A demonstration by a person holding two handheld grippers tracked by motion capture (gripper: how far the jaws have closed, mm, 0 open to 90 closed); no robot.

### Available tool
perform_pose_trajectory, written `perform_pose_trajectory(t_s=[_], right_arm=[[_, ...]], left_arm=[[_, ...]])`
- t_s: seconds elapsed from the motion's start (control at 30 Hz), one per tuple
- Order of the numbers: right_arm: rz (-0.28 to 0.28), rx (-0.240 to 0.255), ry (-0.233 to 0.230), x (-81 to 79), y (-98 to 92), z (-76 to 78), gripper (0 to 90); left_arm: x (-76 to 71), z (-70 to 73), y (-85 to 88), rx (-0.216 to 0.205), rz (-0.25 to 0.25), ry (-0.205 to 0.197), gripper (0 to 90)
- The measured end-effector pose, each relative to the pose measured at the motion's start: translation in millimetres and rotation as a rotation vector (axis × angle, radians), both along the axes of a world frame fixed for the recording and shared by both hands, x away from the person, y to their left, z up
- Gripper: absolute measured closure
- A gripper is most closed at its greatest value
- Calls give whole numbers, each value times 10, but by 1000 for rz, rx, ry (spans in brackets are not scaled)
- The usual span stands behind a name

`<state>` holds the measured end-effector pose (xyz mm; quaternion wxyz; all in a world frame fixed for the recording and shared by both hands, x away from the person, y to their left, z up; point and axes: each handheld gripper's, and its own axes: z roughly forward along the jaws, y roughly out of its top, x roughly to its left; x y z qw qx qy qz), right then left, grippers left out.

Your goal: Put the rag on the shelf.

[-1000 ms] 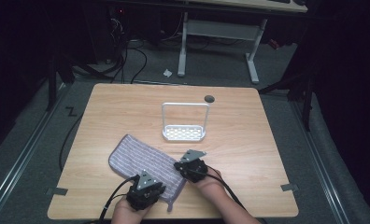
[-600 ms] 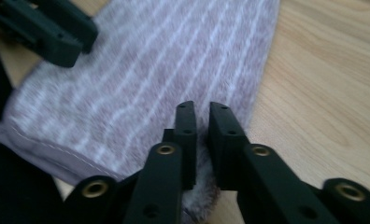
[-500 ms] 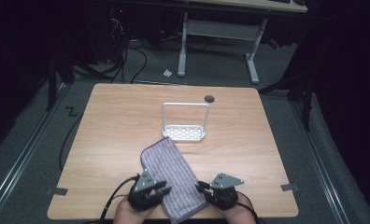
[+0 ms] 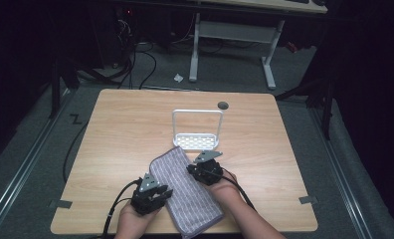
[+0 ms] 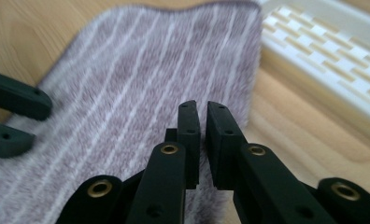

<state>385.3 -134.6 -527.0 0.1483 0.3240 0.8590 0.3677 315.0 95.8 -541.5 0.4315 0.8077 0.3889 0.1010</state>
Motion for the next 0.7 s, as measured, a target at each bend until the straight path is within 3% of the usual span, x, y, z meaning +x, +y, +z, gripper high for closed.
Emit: perform_pose_trajectory(t_s=[0.07,0.17,0.3,0.37,0.47,0.6,0.7], right_arm=[[5,-15,-7,-83,-28,-57,855],[-2,-10,-6,-365,-220,-70,856],[-23,-2,-17,-709,-503,-91,853],[-35,13,-19,-852,-645,-104,850],[-46,41,-5,-999,-782,-117,828],[-40,57,-4,-1065,-831,-126,781],[-41,81,-5,-1074,-864,-114,737]], left_arm=[[-10,0,-4,-6,0,7,686],[-22,16,-134,9,-34,15,669],[-100,18,-318,32,-128,-3,647],[-141,4,-368,2,-163,16,636],[-232,-6,-446,-6,-198,11,619],[-286,20,-459,3,-212,22,571],[-173,106,-358,-20,-154,-4,522]])
